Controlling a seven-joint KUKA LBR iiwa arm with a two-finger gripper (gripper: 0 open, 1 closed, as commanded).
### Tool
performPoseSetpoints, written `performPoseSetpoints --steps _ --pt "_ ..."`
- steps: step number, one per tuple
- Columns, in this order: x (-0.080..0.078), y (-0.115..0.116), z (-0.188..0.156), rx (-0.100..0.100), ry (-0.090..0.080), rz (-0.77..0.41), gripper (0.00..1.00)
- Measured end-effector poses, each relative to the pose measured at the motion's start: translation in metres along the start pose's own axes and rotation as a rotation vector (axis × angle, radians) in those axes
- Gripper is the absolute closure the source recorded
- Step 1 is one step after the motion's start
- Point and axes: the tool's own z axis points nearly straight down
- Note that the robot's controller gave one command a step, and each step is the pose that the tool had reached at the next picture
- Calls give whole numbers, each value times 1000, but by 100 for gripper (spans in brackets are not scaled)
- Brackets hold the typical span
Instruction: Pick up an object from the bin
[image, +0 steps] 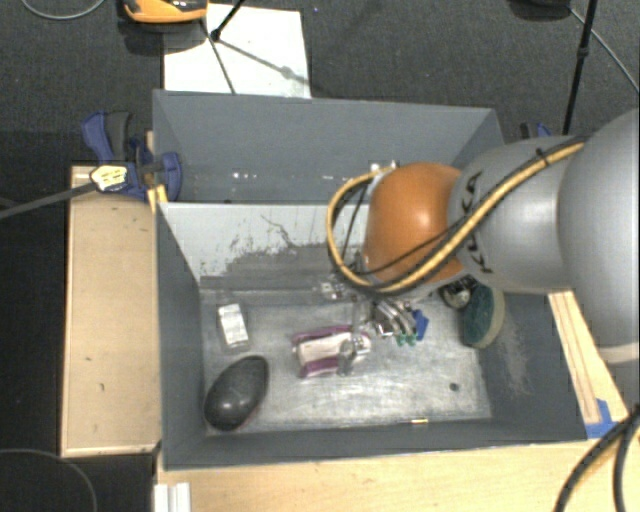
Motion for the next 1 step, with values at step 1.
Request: performPoseSetpoints --steps 1 --pt "4 9 30 0 4 -7 0"
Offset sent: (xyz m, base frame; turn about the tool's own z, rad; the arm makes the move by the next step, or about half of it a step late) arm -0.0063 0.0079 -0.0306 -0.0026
